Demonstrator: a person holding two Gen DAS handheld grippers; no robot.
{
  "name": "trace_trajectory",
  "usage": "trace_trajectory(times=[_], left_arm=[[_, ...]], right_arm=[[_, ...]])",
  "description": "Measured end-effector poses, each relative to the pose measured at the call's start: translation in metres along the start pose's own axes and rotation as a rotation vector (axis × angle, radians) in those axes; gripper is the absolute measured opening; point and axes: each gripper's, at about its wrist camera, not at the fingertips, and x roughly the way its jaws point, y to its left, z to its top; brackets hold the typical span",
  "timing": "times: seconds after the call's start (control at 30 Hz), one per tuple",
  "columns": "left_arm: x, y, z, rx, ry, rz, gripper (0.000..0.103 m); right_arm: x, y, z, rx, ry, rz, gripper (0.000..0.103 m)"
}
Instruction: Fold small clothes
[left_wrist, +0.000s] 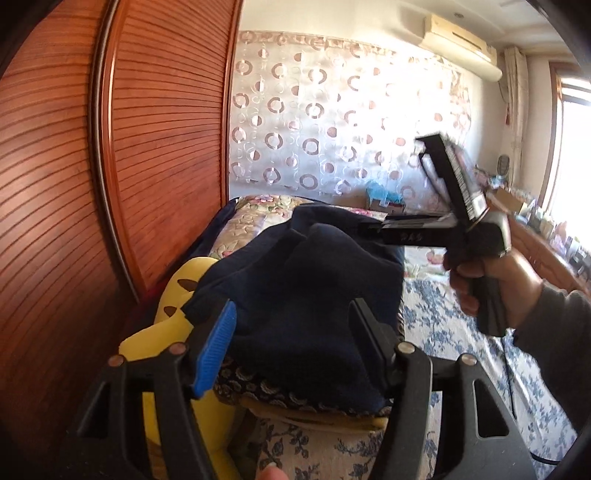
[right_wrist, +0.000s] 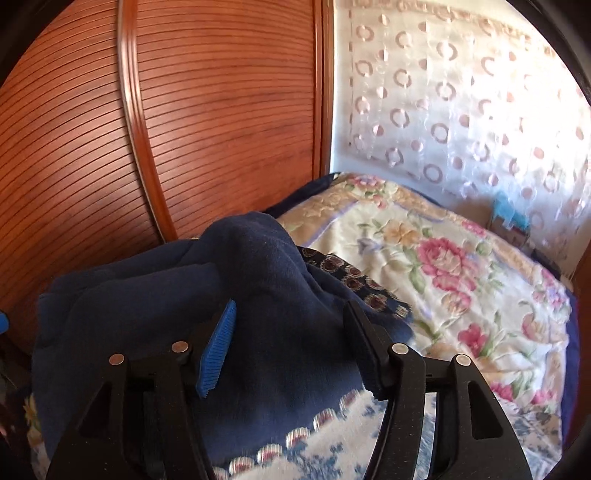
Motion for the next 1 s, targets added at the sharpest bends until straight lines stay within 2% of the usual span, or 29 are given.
trace_trajectory(times=[0.23, 0.5, 0.6, 0.73, 1.0], left_arm=[[-0.028, -0.041, -0.007, 0.063, -0.01, -0.041, 0.063], [-0.066, -0.088, -0.018, 0.091, -0.027, -0.099, 0.063], [-0.078, -0.106, -0.021, 0.103, -0.038, -0.115, 0.063], [-0.095, -0.131, -0.026, 0.12, -0.049, -0.142, 0.063], [-0.123, -0.167, -0.022, 0.15, -0.075, -0.162, 0.063]], right_arm=[[-0.097, -0.001, -0.036, 0.063, -0.087, -0.01, 0.061], [-0.21, -0.003, -0.107, 0.148, -0.139, -0.107, 0.065], [-0.249, -0.003, -0.133, 0.169, -0.162, -0.156, 0.073], [-0.294, -0.006, -0.161, 0.2, -0.18, -0.22, 0.078], [-0.37, -0.007, -0.199, 0.25, -0.235, -0.329, 0.081]])
